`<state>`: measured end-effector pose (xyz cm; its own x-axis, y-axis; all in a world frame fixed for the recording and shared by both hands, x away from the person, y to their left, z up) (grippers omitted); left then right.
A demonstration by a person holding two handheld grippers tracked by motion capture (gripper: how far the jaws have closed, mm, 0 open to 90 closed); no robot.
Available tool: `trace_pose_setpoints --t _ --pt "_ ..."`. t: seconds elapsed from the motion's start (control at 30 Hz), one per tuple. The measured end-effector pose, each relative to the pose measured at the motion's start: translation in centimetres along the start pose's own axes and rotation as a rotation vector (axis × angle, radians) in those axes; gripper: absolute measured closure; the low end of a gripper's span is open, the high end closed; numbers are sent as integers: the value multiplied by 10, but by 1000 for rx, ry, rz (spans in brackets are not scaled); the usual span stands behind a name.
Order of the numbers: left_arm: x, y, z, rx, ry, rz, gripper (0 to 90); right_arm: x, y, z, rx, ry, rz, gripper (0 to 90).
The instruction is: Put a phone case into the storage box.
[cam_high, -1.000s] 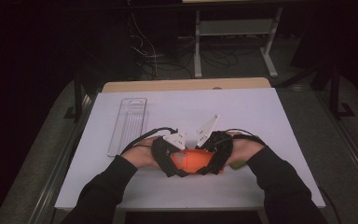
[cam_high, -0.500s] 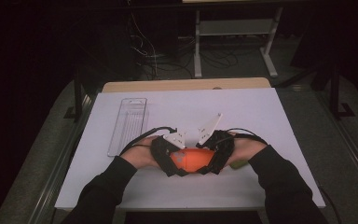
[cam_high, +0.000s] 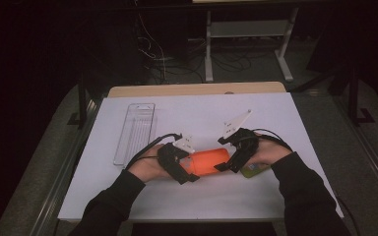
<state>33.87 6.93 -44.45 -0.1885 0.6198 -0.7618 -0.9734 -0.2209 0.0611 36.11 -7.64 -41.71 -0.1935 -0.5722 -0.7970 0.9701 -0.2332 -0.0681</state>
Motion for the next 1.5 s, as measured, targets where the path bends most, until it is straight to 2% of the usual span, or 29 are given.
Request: trace_pose_setpoints --t 0.23,0.27,0.33,0.4,0.43,0.47,0.5,0.53,0.57,0.6,0.67,0.73,0.77,0.8,0.83,0.87,0.9,0.93,0.97,1.03,1.13,1.33,1.4,1.5 --pt "1 -8 -2 -95 -9 35 162 9 13 6 62 29 -48 22" --pt "2 -9 -2 -102 -11 47 161 8 16 7 72 40 -38 21" --pt "2 -12 -2 -122 -2 74 162 9 17 9 92 55 -71 20" --pt "2 -13 -1 -124 4 85 162 10 18 10 111 74 -100 20" --pt "2 -13 -1 -126 7 87 162 11 18 11 120 73 -111 20" --pt "2 -14 -1 -138 12 94 162 12 17 11 127 69 -145 19" --pt "2 -15 1 -140 -2 90 162 14 17 11 136 67 -149 19" --pt "2 -16 1 -151 8 96 161 15 18 11 145 76 -167 19" --pt "2 -18 2 -154 -3 86 162 16 17 10 144 90 -198 19" --pt "1 -18 2 -160 11 110 162 18 16 10 151 94 -213 20" --pt "1 -18 4 -174 16 131 162 22 17 9 179 93 -231 20" --pt "1 -19 3 -188 23 140 162 26 18 8 198 102 -250 19" --pt "3 -21 4 -190 1 123 162 28 17 7 209 102 -263 14" --pt "3 -21 3 -196 14 137 161 29 17 6 226 100 -285 4" --pt "4 -23 5 -195 -3 132 161 31 17 5 246 104 -299 2" --pt "3 -23 3 -202 17 158 162 33 17 5 260 111 -312 2" --pt "5 -24 5 -203 -2 141 161 34 16 4 268 117 -329 2" --pt "4 -25 5 -214 15 154 161 37 15 3 278 113 -324 2" --pt "5 -26 7 -205 -4 143 161 39 14 2 294 108 -332 2" --pt "5 -29 9 -216 11 150 161 44 11 0 310 109 -344 0" --pt "6 -31 11 -221 11 168 161 46 6 -2 326 128 -370 0" --pt "7 -33 14 -221 19 186 161 49 1 -7 361 172 -388 0" --pt "6 -33 14 -218 21 191 161 52 0 -9 366 163 -391 0" --pt "6 -34 14 -219 21 192 161 51 1 -9 377 175 -365 0"
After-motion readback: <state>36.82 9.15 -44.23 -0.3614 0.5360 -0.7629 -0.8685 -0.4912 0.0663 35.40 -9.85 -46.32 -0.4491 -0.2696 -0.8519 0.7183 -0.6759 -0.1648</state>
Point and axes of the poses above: each handheld gripper's, and its own axes: z roughly backward along the jaws, x roughly out of its underside, y roughly to its right, the point moved 7 cm from there along -z, roughly forward along the jaws, and after that the axes turned 11 degrees about y, right-handed, at the moved point
